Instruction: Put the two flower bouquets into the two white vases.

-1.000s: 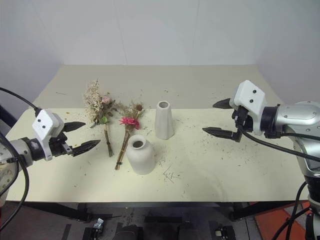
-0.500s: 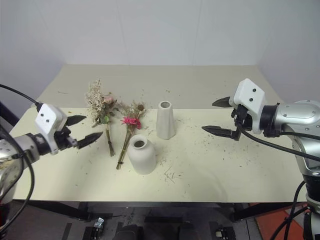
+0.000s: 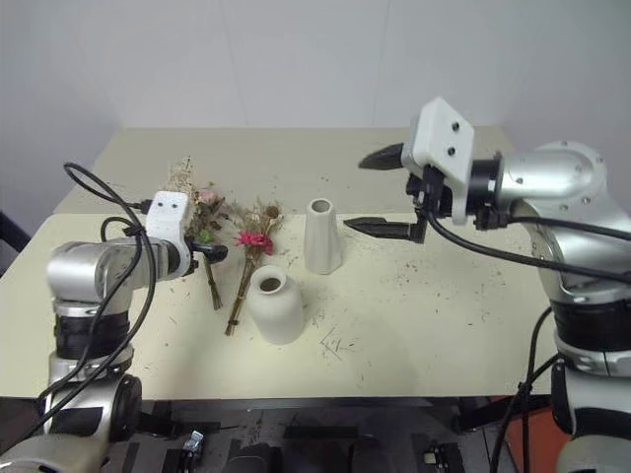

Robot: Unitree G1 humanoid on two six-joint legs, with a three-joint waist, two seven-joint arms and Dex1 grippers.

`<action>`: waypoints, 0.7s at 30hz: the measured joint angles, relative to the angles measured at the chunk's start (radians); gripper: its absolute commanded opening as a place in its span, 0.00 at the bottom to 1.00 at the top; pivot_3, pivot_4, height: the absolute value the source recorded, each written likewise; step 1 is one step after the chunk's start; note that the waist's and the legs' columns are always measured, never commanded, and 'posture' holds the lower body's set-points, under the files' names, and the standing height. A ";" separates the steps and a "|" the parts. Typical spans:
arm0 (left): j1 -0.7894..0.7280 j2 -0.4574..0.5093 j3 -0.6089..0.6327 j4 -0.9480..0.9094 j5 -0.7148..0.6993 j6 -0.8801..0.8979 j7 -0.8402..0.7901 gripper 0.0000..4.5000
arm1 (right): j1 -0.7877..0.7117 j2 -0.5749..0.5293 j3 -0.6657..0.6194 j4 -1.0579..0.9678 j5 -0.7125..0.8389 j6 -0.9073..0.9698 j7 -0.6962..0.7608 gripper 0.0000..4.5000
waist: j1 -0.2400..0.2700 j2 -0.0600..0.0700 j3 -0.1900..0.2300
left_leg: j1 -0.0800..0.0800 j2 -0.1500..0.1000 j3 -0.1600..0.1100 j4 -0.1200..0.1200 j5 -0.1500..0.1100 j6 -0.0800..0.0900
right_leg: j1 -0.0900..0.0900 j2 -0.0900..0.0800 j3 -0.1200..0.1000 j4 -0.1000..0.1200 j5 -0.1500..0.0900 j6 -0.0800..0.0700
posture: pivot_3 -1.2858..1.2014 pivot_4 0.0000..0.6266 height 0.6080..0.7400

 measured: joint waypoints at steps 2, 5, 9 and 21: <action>-0.052 -0.037 0.056 0.074 0.043 -0.003 0.056 0.99 | -0.014 0.020 0.013 0.020 -0.002 -0.001 0.004 1.00 | 0.005 0.000 0.000 | -0.001 -0.001 0.000 0.000 0.000 0.000 | 0.000 -0.001 0.000 0.000 0.000 0.000 | 0.52 0.24 1.00; -0.089 -0.048 0.099 0.126 0.076 -0.024 0.094 0.99 | -0.017 0.031 0.030 0.021 -0.005 -0.001 0.006 1.00 | 0.006 0.000 0.000 | -0.001 -0.001 0.000 0.000 0.000 -0.001 | 0.000 -0.001 0.000 0.001 0.000 0.000 | 0.52 0.24 1.00; -0.094 -0.049 0.106 0.259 0.092 -0.100 0.093 0.99 | -0.015 0.032 0.031 0.020 -0.009 -0.001 0.003 1.00 | 0.006 0.000 0.000 | -0.001 -0.001 0.000 -0.001 0.001 -0.002 | -0.001 -0.002 0.000 0.001 0.000 0.000 | 0.52 0.24 1.00; -0.201 -0.088 0.068 0.648 0.115 -0.382 0.061 0.95 | 0.019 0.013 0.024 -0.003 -0.008 0.020 -0.016 1.00 | 0.006 0.000 0.000 | -0.003 -0.002 0.000 -0.001 0.001 -0.002 | -0.001 -0.002 -0.001 0.002 0.000 0.000 | 0.52 0.24 1.00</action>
